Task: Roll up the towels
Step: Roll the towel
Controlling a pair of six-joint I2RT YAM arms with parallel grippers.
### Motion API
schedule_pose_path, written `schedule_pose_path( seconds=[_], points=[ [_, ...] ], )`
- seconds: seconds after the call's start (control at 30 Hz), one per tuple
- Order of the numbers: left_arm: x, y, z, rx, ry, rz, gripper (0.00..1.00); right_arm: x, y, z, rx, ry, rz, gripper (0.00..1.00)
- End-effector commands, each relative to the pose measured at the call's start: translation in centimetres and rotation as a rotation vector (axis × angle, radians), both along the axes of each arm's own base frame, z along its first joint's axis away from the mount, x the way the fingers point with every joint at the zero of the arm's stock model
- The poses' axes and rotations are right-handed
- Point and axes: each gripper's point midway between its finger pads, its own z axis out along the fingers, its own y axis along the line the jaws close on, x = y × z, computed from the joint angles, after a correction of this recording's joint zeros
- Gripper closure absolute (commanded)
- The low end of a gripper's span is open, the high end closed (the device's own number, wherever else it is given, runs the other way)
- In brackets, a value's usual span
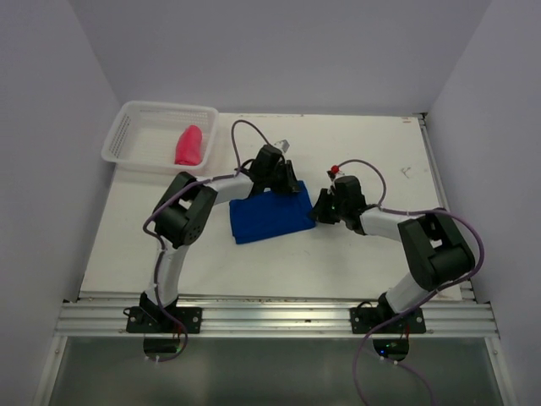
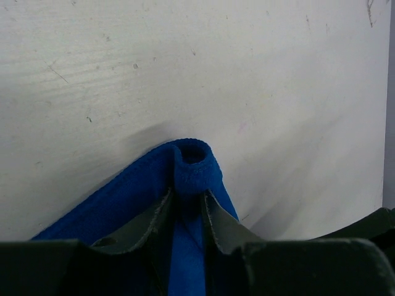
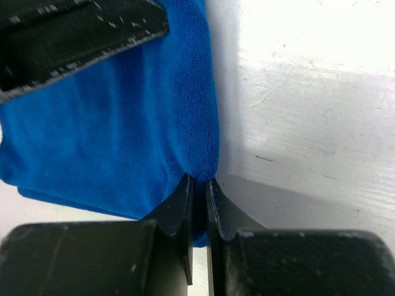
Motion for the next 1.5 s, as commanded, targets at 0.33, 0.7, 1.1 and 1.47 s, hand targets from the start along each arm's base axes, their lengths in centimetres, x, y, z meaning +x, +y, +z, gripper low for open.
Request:
schedule_pose_path(
  seconds=[0.33,0.7,1.1,1.47],
  points=[
    [3.4,1.6,7.8,-0.053,-0.128,0.034,0.65,-1.7,-2.3,0.0,-0.35,-0.066,0.08,1.0],
    [2.4,1.9,9.1,-0.071,-0.126,0.035,0.64,-0.3,-4.1,3.0,-0.594,-0.164,0.08,1.0],
    [2.4,2.4,9.2,-0.099,-0.095,0.039,0.63,-0.3,-3.5,3.6,-0.854,-0.228,0.145,1.0],
    [2.8,3.3,9.4,-0.109,-0.07,0.048,0.63,-0.4,-3.1,3.2,-1.03,-0.244,0.158,1.0]
  ],
)
